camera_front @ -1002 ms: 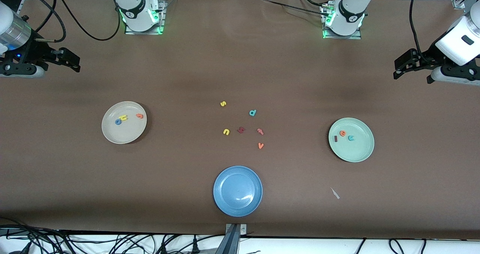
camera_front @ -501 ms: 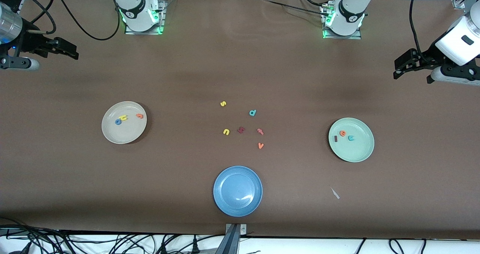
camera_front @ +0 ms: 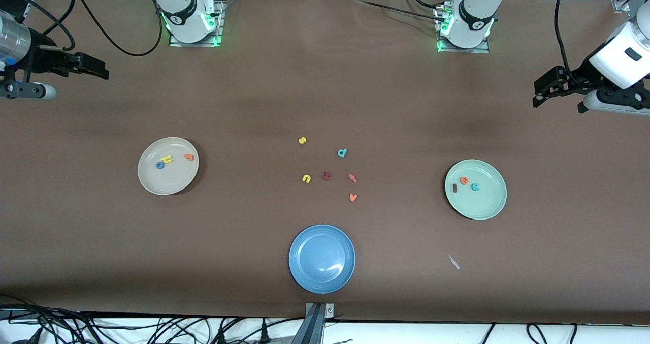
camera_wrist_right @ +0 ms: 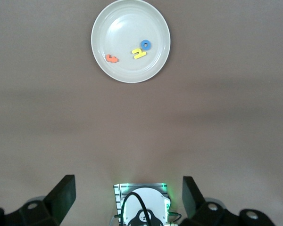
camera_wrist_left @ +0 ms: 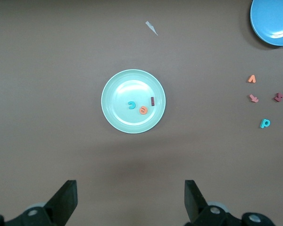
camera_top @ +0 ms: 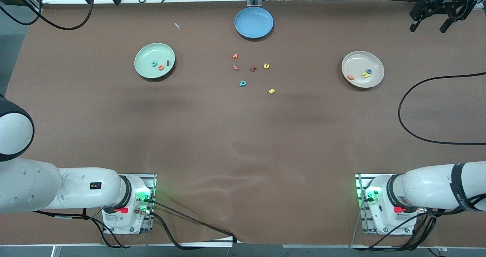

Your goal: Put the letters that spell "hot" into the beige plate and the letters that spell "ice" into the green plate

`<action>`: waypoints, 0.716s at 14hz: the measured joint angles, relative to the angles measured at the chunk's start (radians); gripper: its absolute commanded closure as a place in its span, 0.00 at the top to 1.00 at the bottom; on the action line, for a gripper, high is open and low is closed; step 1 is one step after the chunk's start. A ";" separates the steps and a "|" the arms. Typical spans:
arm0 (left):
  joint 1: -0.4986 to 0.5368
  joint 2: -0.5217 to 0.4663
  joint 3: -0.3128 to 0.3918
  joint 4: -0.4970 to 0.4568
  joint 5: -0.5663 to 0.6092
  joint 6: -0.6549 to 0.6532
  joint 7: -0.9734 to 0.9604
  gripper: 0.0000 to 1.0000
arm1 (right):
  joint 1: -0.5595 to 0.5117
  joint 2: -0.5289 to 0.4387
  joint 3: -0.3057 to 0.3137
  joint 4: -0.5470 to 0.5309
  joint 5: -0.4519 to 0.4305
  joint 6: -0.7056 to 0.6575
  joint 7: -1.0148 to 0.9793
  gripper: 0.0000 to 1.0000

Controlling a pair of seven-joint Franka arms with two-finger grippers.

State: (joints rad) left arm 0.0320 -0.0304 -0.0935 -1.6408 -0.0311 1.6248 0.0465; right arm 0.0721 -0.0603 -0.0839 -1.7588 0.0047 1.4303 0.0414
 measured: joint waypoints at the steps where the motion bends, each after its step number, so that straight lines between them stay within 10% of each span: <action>1: 0.000 0.000 0.000 0.000 0.000 0.000 0.000 1.00 | 0.002 0.012 0.000 0.011 0.001 -0.006 0.000 1.00; 10: 0.000 0.000 0.000 0.000 0.000 0.000 0.000 1.00 | 0.001 0.027 -0.009 0.030 0.002 -0.019 -0.007 1.00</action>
State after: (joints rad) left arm 0.0320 -0.0304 -0.0935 -1.6408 -0.0311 1.6247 0.0465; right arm 0.0734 -0.0336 -0.0932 -1.7286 0.0062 1.4114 0.0346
